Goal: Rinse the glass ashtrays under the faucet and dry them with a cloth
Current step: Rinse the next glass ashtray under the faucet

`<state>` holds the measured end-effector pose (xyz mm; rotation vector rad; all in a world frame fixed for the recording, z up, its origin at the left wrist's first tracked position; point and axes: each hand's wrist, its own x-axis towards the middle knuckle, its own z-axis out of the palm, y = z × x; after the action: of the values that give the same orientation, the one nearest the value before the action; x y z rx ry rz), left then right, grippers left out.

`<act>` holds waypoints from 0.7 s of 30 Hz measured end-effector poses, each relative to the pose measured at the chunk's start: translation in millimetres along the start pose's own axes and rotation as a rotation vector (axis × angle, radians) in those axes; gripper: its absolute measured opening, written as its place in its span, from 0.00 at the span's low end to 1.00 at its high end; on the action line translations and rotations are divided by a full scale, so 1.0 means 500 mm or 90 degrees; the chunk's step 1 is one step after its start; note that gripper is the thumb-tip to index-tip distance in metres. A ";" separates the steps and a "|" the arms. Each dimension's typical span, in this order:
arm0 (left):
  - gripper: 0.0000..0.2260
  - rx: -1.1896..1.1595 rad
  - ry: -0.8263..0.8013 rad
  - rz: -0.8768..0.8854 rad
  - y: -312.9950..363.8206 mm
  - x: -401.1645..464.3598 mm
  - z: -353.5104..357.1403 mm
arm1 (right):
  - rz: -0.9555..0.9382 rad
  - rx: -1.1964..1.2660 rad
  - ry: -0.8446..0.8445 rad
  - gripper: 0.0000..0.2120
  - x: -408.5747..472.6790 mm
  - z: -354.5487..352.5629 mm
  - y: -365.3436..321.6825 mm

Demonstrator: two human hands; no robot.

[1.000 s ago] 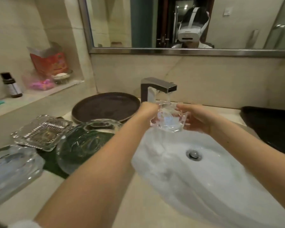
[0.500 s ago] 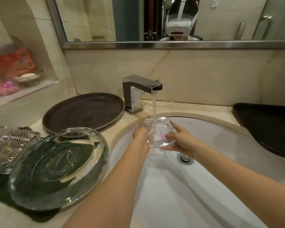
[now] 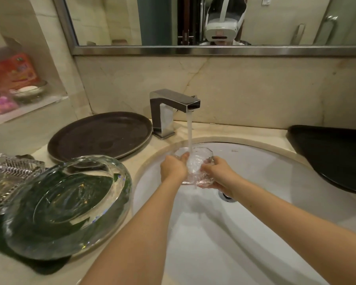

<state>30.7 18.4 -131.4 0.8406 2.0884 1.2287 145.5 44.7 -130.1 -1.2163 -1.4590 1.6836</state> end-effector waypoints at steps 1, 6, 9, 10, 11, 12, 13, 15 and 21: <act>0.13 0.004 -0.037 0.010 0.003 -0.005 0.001 | -0.002 -0.005 0.010 0.07 0.002 -0.006 -0.002; 0.18 -0.341 -0.352 -0.046 0.029 -0.019 0.005 | 0.000 0.028 0.091 0.05 0.016 -0.052 -0.010; 0.14 -0.361 -0.352 -0.053 0.026 -0.010 0.013 | 0.013 0.049 0.081 0.05 0.018 -0.063 -0.012; 0.14 -0.332 -0.304 -0.043 0.022 -0.007 0.019 | 0.017 0.057 0.068 0.05 0.018 -0.061 -0.012; 0.15 -0.290 -0.247 -0.026 0.017 -0.004 0.026 | 0.020 0.064 0.055 0.05 0.016 -0.057 -0.014; 0.16 -0.229 -0.194 -0.007 0.010 0.000 0.032 | 0.022 0.068 0.040 0.05 0.014 -0.051 -0.014; 0.18 -0.174 -0.149 0.006 0.004 0.005 0.035 | 0.021 0.068 0.025 0.06 0.011 -0.044 -0.013; 0.22 -0.126 -0.075 -0.004 -0.001 0.009 0.027 | 0.017 0.051 -0.004 0.08 0.005 -0.030 -0.012; 0.20 -0.102 -0.070 -0.093 -0.001 0.019 0.022 | 0.003 0.051 -0.053 0.09 0.010 -0.028 -0.007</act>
<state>32.4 31.1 -137.7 0.6563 1.9004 1.2249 155.7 55.8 -127.7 -1.1187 -1.4234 1.7981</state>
